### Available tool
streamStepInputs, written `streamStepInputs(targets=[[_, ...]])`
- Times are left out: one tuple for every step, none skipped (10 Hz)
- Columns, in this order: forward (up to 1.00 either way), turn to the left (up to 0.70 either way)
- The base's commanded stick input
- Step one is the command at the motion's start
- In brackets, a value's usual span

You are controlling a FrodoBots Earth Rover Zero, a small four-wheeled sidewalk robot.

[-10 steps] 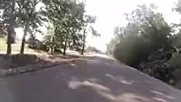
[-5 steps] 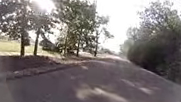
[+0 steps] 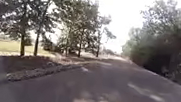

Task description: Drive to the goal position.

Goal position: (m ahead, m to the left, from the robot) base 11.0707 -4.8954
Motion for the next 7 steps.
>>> streamStepInputs(targets=[[0.70, 0.00], [0.70, -0.06], [0.70, -0.33], [0.70, -0.35], [0.70, -0.35], [0.70, -0.35], [0.70, 0.00]])
